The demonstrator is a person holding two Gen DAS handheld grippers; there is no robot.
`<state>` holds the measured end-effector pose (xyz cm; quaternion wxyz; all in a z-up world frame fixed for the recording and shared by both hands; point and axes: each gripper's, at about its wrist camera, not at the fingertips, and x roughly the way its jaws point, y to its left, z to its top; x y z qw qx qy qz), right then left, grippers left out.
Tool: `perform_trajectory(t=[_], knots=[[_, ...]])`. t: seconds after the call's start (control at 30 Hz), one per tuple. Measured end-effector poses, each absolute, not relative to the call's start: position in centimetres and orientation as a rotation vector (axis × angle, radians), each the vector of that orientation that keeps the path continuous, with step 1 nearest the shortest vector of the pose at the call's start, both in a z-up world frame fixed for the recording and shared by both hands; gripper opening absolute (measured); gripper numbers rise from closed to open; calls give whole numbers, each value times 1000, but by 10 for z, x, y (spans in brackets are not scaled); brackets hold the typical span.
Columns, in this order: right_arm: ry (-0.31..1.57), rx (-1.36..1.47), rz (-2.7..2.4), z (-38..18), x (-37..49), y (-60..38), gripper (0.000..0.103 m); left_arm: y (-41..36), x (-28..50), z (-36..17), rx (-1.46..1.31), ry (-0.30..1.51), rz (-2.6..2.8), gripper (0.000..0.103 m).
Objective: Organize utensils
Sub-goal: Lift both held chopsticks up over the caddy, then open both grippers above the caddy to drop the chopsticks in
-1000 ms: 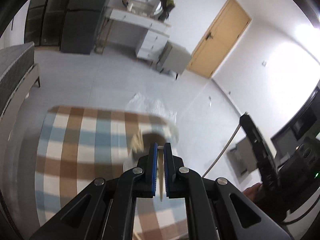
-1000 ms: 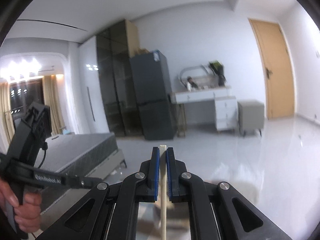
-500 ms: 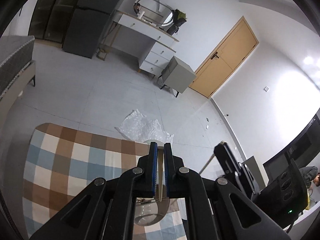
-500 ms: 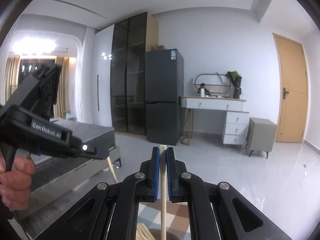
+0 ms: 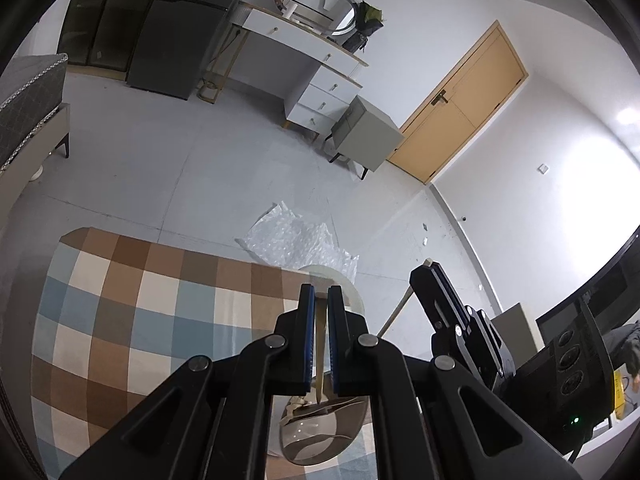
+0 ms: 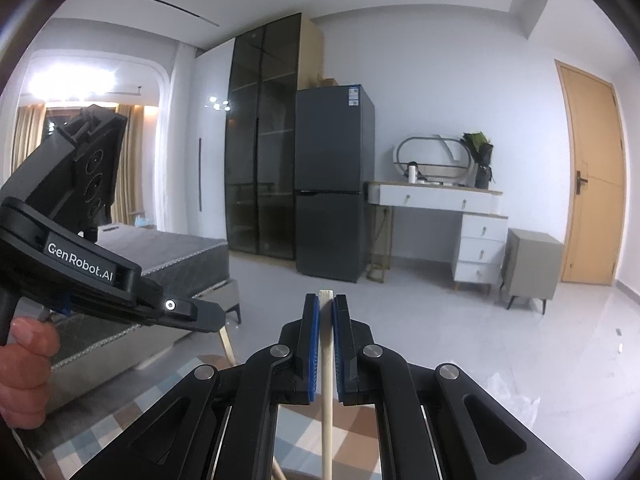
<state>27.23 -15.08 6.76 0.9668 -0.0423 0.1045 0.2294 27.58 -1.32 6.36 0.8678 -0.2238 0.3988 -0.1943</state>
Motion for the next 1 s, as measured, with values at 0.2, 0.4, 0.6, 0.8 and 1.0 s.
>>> perform_trajectory(t=[0.2, 0.4, 0.6, 0.8, 1.0], knots=[[254, -98, 499, 56, 275, -151, 6, -17, 272, 61, -455, 851, -420, 2], [322, -74, 525, 45, 271, -159, 7, -21, 267, 56, -416, 874, -417, 2], [395, -35, 530, 36, 269, -169, 8, -32, 263, 44, -389, 945, -440, 2], [477, 28, 515, 34, 265, -181, 18, -39, 265, 30, -419, 1076, -490, 6], [461, 78, 442, 48, 240, -209, 46, -27, 238, 52, -368, 1006, -382, 51]])
